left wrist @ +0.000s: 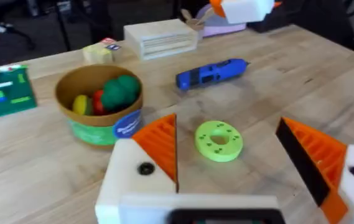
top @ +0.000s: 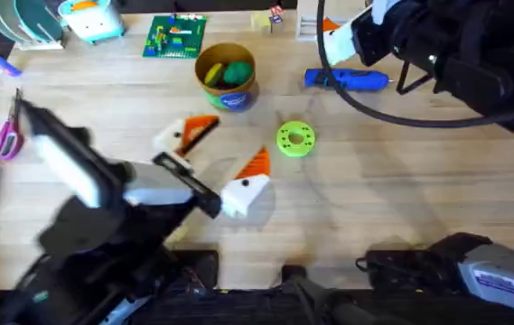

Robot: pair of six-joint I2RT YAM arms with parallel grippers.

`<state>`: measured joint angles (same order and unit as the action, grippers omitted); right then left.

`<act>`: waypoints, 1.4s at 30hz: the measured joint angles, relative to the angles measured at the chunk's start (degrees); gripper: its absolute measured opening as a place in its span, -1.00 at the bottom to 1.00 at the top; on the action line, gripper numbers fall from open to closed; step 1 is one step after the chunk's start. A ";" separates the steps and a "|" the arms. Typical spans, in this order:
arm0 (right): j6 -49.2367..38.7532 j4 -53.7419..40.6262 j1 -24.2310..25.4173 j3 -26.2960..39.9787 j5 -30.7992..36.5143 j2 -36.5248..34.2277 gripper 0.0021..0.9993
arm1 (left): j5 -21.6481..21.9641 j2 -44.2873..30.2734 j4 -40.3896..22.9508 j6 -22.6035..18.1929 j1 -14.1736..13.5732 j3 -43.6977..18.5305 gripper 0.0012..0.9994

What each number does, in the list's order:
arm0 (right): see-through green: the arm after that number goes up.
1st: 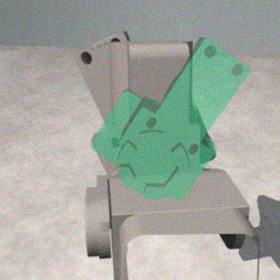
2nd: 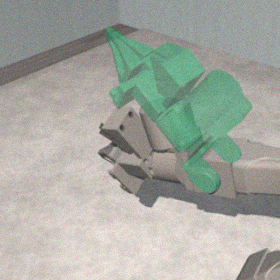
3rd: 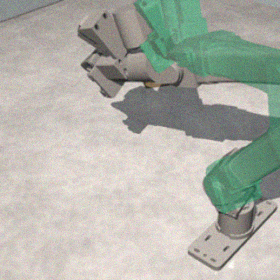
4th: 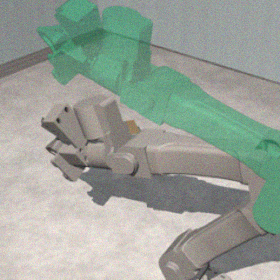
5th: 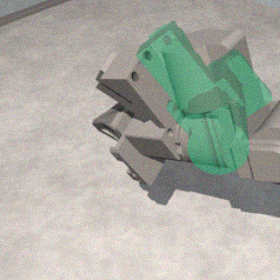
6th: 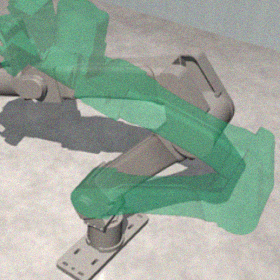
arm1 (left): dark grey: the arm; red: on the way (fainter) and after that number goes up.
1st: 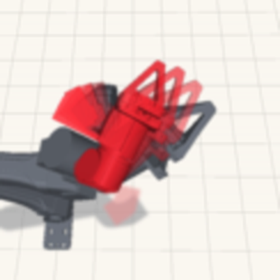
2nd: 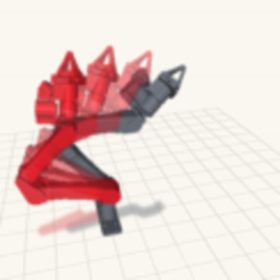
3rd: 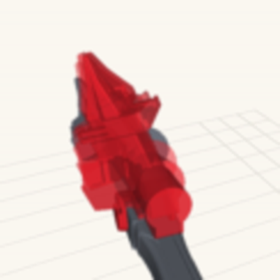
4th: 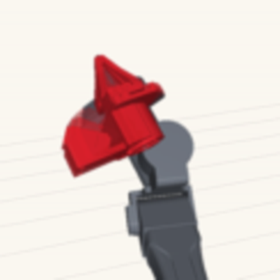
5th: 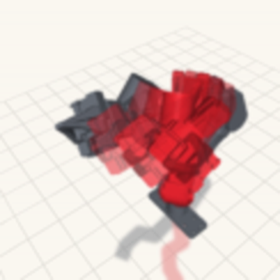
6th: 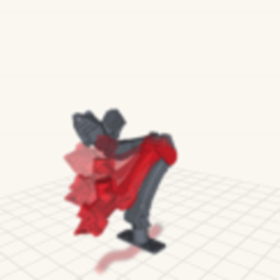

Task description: Pick up the gripper from the table and insert it into the empty holder that is missing its gripper. Then pick up a screw, insert it into the mounting hole, and use the screwdriver to tighten it. Finally, clean up the table by picking up the vegetable and placing it into the bucket.

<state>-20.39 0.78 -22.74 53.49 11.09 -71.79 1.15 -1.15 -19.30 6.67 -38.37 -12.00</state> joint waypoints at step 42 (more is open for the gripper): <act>1.17 -7.45 -0.02 0.00 -0.02 0.00 0.99 | 20.13 -61.26 -48.92 -20.58 15.70 -35.87 0.99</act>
<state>-19.22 -6.68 -22.76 53.49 11.07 -71.79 21.28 -62.41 -68.23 -13.91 -22.67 -47.87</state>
